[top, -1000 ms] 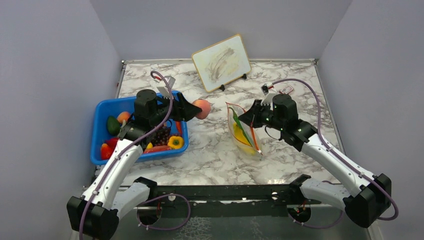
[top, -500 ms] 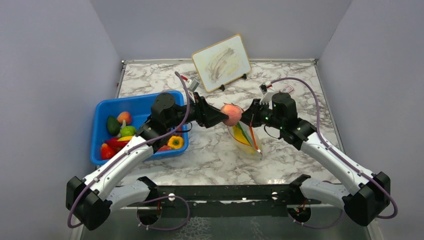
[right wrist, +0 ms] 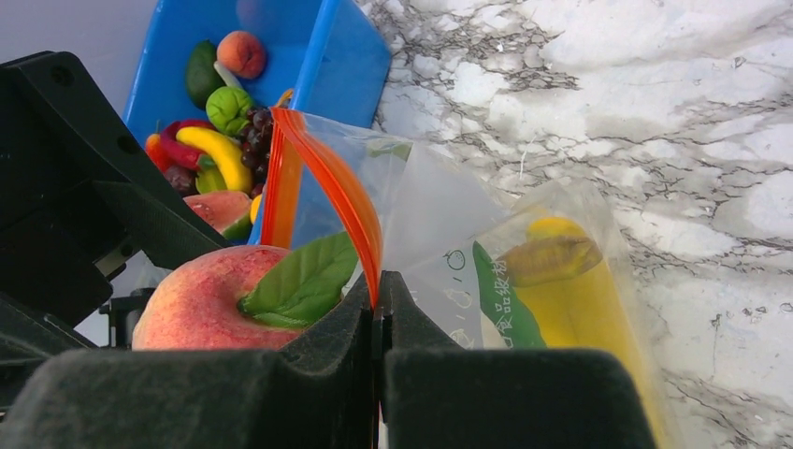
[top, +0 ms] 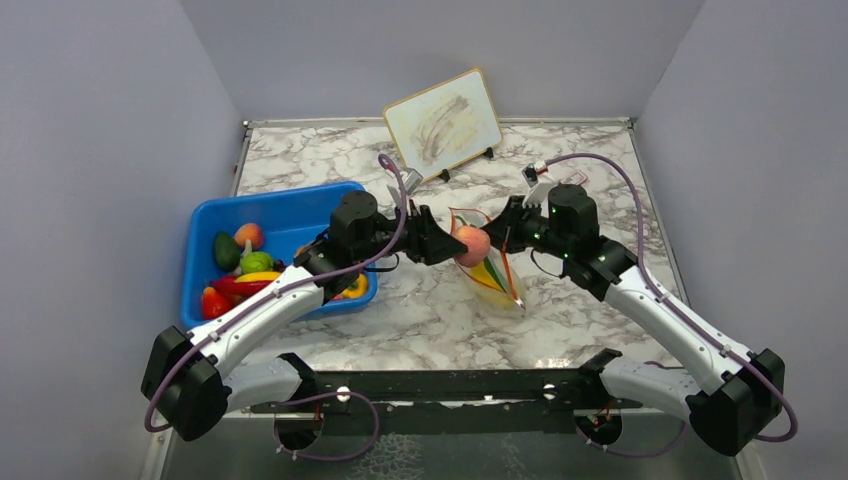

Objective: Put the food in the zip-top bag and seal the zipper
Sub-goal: Place the fake fruit in the zipper food storage bag.

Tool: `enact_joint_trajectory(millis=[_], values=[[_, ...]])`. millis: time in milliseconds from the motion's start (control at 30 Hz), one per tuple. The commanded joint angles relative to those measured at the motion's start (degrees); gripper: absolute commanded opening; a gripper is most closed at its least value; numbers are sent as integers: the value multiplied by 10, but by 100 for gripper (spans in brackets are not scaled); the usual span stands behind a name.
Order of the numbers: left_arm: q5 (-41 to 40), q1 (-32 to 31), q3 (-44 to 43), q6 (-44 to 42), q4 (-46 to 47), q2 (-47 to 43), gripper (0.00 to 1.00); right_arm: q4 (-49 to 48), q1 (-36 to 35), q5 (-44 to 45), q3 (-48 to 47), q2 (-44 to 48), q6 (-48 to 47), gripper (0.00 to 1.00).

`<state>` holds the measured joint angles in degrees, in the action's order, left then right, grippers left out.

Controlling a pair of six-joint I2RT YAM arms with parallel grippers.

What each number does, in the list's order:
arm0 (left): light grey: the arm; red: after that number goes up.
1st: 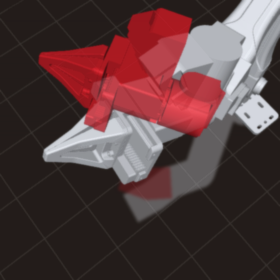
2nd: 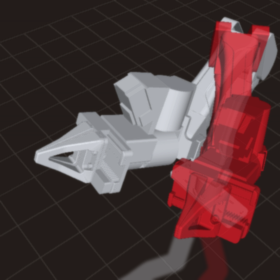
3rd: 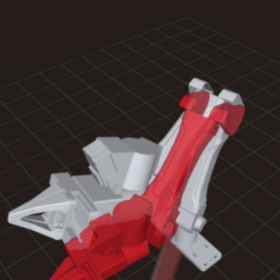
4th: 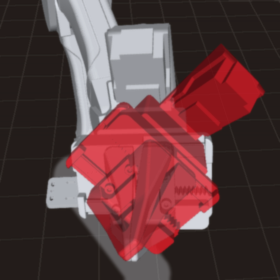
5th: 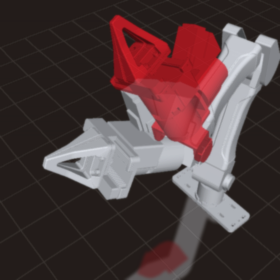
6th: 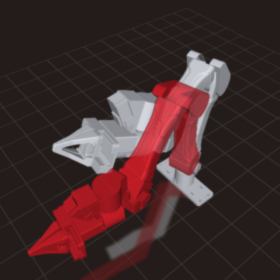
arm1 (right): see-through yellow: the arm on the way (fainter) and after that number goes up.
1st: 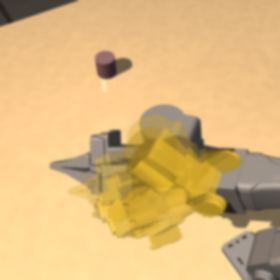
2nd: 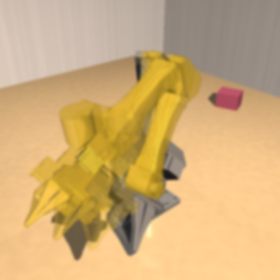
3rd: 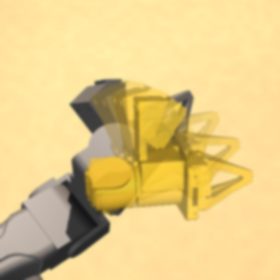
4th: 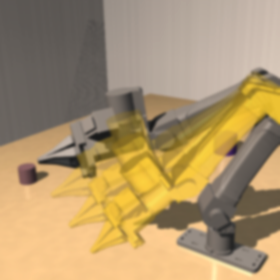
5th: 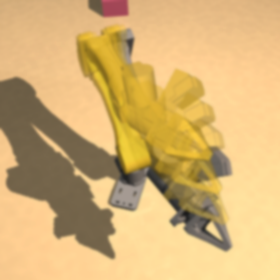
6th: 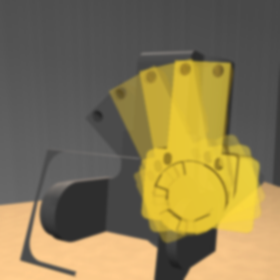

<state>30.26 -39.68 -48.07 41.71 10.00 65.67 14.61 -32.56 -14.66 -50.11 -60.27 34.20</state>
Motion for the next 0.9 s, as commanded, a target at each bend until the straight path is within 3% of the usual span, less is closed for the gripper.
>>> enact_joint_trajectory(millis=[0, 367, 567, 867], values=[[-43, -12, -7, -34, -58, 14, 29, -16, -1, -9, -24, 11, -2, 1], [-98, -31, -48, -72, -146, 36, 32, -19, -1, -9, -26, 18, -1, 1], [-76, -34, -63, -66, -148, 37, 54, -21, -1, -13, -22, 18, -1, 1], [-68, -34, -58, -64, -114, -13, 72, -16, -1, 8, -11, 24, -15, 1]])
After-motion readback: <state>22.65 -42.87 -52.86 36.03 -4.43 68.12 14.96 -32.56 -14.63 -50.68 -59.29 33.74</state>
